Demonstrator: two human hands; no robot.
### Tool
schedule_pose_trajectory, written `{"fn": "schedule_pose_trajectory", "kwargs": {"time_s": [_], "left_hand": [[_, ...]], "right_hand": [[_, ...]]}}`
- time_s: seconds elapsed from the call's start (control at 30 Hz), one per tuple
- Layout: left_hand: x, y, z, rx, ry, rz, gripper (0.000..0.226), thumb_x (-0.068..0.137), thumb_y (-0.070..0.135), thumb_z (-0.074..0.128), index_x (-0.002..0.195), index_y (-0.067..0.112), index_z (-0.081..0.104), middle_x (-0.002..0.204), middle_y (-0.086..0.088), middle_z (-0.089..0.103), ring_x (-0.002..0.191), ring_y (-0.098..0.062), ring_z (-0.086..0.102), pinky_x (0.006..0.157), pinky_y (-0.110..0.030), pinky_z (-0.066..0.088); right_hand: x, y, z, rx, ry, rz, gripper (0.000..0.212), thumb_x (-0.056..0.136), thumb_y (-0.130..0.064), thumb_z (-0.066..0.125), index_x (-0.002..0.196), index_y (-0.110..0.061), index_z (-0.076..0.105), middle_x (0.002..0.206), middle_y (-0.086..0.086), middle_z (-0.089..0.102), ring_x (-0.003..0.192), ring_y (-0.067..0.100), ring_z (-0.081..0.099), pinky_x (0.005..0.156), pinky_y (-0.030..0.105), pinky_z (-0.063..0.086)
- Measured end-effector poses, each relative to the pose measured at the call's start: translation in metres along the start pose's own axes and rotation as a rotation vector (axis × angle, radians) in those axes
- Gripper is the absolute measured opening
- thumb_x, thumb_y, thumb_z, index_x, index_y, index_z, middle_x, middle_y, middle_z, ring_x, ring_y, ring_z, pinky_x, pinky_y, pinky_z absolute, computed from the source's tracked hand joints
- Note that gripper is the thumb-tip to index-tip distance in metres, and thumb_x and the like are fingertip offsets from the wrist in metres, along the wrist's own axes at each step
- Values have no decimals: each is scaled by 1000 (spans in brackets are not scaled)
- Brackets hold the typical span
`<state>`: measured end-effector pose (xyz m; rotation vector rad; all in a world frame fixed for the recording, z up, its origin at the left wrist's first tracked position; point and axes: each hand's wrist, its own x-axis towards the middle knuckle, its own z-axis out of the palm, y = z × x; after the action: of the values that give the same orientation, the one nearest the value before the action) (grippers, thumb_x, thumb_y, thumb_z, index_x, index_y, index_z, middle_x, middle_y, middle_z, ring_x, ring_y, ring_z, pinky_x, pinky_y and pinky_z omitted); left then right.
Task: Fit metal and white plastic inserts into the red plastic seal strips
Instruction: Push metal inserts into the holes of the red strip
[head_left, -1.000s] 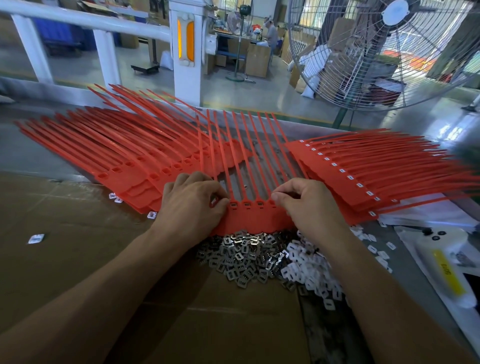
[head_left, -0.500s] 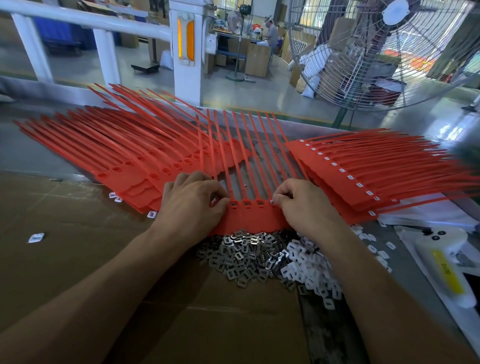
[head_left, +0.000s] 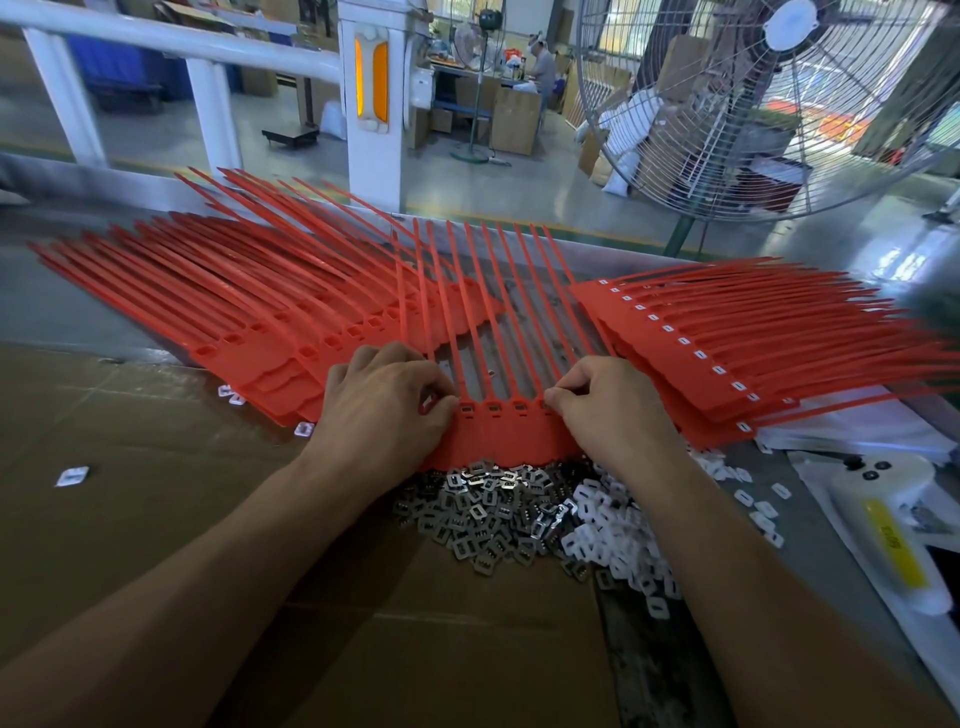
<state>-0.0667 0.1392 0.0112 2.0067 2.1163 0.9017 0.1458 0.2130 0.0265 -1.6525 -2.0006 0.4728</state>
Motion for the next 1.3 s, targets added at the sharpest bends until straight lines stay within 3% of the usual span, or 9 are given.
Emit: {"fn": "schedule_pose_trajectory", "kwargs": {"time_s": [0.13,0.27,0.5,0.77,0.87,1.03,1.3], "left_hand": [[0,0,-1,0,-2,3,16,95,47,60,105,40,70,124,15,54,125,-14,39,99,-33,22],[0,0,-1,1,-3,2,16,95,48,60,104,40,70,123,15,54,123,-13,39,97,-32,20],[-1,1,-2,-1,-1,3,16,95,47,60,104,40,70,123,15,54,122,-13,39,95,-30,18],[-1,1,-2,-4,-3,6,15,95,48,60,103,41,70,123,16,54,123,-13,39,96,-30,19],[-1,1,-1,-3,5,3,14,95,47,60,103,40,70,123,16,54,122,-13,39,96,-31,19],[0,1,0,9,22,0,15,94,47,61,103,40,71,122,16,55,122,-13,40,95,-31,21],[0,1,0,18,23,3,15,94,46,61,103,39,71,121,15,56,122,-15,41,95,-31,21]], "right_hand": [[0,1,1,28,-1,0,10,94,-34,73,86,-29,70,82,-21,59,77,-3,56,59,18,37],[-1,2,1,13,-18,-27,11,94,-35,73,84,-30,70,84,-20,61,80,-1,57,63,20,39],[-2,4,-1,20,3,-32,13,93,-33,74,81,-32,70,82,-20,62,74,-6,56,59,14,35],[-13,3,-16,91,-53,-158,17,98,-24,63,92,-36,74,89,-24,70,87,-1,66,62,5,46],[-21,-4,-21,120,-158,-309,9,96,-29,71,91,-35,76,90,-28,71,90,-9,64,73,10,43],[-29,-14,-18,100,-361,-447,4,92,-30,77,91,-34,78,93,-23,70,91,-3,65,81,19,48],[-37,-28,-3,13,-389,-534,6,88,-31,81,93,-32,78,90,-18,61,86,-1,60,76,15,43]]}}
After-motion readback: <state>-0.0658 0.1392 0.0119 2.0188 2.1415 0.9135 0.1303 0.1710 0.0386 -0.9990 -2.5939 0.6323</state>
